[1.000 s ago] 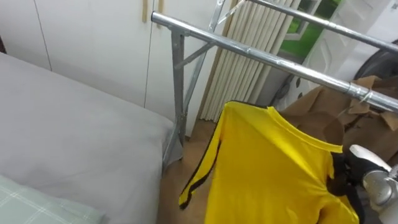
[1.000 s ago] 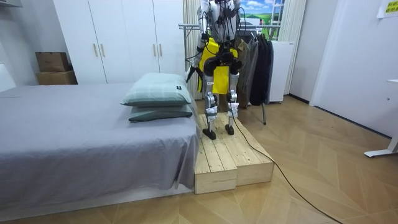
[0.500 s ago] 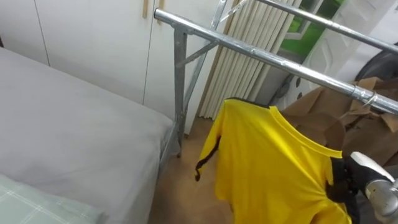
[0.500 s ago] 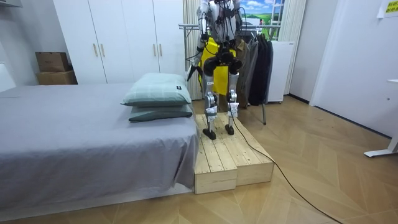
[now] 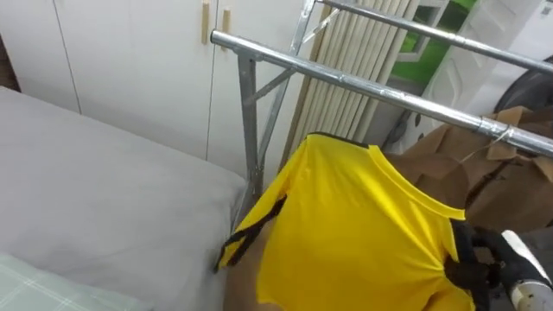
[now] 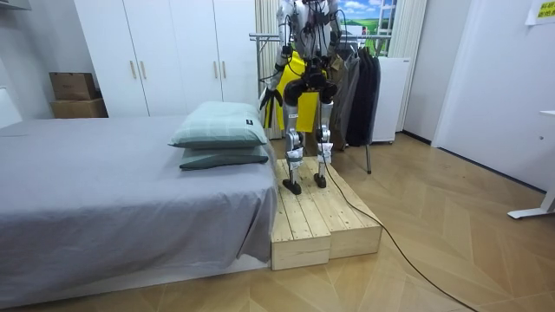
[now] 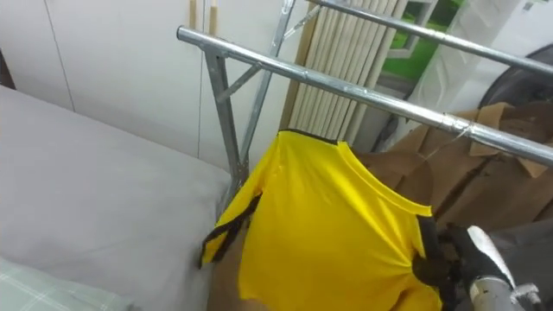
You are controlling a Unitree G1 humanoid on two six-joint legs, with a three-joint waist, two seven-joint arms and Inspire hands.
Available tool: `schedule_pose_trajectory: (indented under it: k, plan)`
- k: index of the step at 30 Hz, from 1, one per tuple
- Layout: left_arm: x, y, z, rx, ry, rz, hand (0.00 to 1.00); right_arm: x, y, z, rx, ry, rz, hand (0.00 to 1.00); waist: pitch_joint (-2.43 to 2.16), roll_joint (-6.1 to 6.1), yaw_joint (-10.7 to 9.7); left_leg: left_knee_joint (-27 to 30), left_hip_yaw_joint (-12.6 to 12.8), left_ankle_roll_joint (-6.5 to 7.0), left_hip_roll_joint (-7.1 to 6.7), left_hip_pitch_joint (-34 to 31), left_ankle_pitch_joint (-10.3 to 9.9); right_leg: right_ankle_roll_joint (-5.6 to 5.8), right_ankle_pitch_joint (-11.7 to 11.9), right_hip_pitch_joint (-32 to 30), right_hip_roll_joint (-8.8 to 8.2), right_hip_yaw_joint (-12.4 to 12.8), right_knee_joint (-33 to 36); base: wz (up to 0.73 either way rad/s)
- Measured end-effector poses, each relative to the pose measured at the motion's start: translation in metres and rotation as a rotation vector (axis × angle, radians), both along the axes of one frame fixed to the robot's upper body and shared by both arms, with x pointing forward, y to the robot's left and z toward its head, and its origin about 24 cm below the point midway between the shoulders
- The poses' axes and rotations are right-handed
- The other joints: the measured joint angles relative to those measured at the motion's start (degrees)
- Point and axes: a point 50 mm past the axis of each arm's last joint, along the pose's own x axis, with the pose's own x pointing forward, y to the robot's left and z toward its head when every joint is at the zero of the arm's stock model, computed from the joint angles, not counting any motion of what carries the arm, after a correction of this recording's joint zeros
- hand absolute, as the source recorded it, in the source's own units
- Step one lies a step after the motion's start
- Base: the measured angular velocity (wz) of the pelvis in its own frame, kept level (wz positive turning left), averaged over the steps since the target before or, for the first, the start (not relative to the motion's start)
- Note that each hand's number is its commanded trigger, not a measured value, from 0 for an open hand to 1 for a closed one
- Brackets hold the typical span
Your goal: Hang clothes
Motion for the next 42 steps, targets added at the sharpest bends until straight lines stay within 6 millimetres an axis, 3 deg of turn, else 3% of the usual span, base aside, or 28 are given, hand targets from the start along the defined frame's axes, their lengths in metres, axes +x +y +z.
schedule_pose_trajectory:
  k: [3,6,12,19,25,32,42]
  plan:
    - [0.002,-0.003,0.001,-0.009,-0.025,0.01,0.0,-0.004,0.01,-0.01,0.305,-0.077,-0.161,0.0,0.07,0.55,-0.47,0.01,0.07,0.0,-0.02,0.0,0.0,0.0,0.0,0.1,-0.04,0.1,0.01,0.0]
    - [0.006,-0.011,0.001,-0.045,-0.044,0.035,0.0,0.002,0.027,-0.013,0.642,-0.183,-0.297,0.0,0.64,1.76,-0.23,0.02,1.03,0.01,-0.11,0.32,0.0,0.07,0.04,-0.39,-0.05,1.17,0.05,-0.15]
    - [-0.002,-0.018,-0.006,-0.08,0.006,0.063,0.0,0.006,0.034,-0.014,1.01,-0.257,-0.455,0.0,0.57,4.74,-0.15,-0.07,1.48,0.04,-0.14,0.05,0.03,0.12,0.12,-1.1,-0.11,1.41,0.01,-0.06]
    - [-0.011,-0.02,-0.012,-0.094,0.053,0.081,0.0,-0.004,0.033,-0.025,1.088,-0.256,-0.509,0.0,0.48,5.09,-1.43,-0.25,1.18,0.03,-0.14,0.22,0.04,0.12,0.11,-0.97,-0.07,1.44,-0.04,0.0]
    - [-0.014,-0.019,-0.013,-0.092,0.065,0.084,0.0,-0.016,0.033,-0.035,1.117,-0.218,-0.53,0.0,-0.16,3.71,-1.66,-0.1,1.46,0.04,-0.14,0.32,0.05,0.11,0.12,-0.93,-0.08,1.49,0.0,0.0]
    - [-0.018,-0.02,-0.015,-0.097,0.079,0.087,0.0,-0.018,0.034,-0.037,1.126,-0.216,-0.525,0.0,0.18,2.77,-1.48,0.36,1.57,0.04,-0.18,0.18,0.05,0.04,0.16,-1.16,-0.17,1.51,-0.17,0.0]
    - [-0.02,-0.02,-0.016,-0.097,0.085,0.088,0.0,-0.018,0.035,-0.038,1.123,-0.21,-0.516,0.0,0.16,2.82,-1.4,-0.14,1.24,0.04,-0.15,0.2,0.05,0.03,0.19,-1.01,0.04,1.46,-0.85,0.0]
